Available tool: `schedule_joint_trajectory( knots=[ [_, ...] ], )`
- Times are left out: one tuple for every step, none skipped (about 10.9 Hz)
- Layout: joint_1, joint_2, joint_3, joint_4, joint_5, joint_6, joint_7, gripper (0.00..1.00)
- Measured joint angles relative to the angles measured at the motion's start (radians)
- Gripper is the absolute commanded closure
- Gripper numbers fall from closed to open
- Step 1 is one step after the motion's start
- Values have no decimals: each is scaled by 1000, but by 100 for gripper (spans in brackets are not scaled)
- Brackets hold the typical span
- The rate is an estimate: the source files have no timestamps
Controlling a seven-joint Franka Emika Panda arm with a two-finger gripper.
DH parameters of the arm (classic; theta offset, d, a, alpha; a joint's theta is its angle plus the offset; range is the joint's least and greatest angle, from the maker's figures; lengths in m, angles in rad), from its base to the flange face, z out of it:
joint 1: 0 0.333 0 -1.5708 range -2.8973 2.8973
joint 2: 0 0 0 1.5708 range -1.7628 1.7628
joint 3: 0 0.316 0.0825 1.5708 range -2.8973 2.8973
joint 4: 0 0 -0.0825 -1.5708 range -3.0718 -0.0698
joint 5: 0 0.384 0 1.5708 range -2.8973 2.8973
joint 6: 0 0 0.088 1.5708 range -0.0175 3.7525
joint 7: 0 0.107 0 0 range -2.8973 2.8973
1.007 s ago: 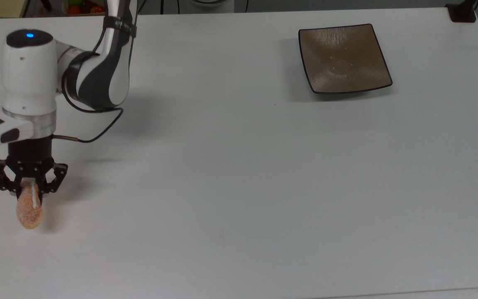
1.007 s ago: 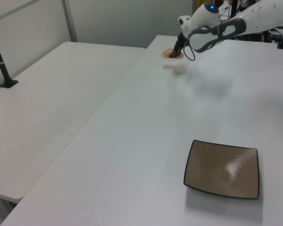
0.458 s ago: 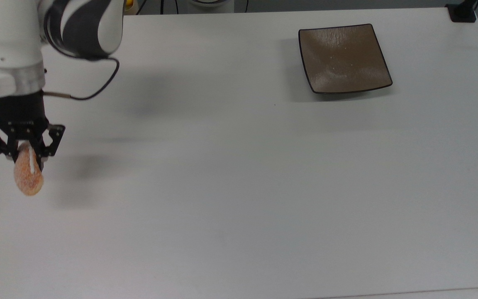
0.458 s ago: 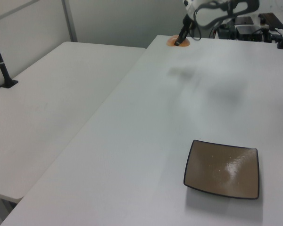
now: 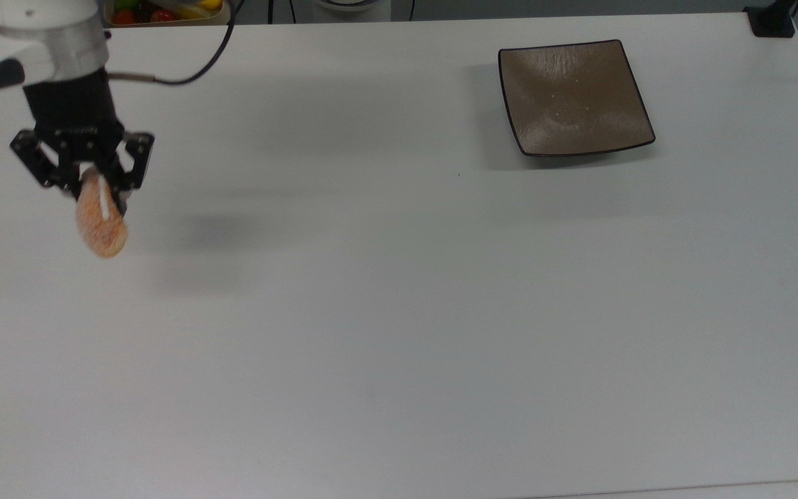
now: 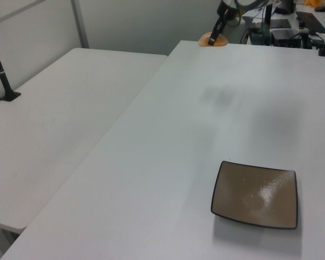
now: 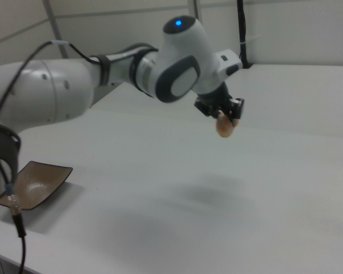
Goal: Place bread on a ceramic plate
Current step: 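Lift the bread roll off the table with the gripper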
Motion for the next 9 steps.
schedule_joint_trajectory(
  knots=[
    [5,-42,0,-8,0,-77,23,64],
    [9,-88,0,-17,0,-160,42,63],
    [14,-132,0,-35,0,-229,55,63],
    [20,-174,0,-61,0,-283,69,63],
    [33,-217,1,-94,0,-322,85,63],
    [55,-257,1,-128,0,-354,112,63],
    [82,-293,2,-158,0,-388,128,63],
    [117,-324,2,-184,0,-422,156,63],
    [153,-349,3,-212,0,-437,199,63]
  ],
)
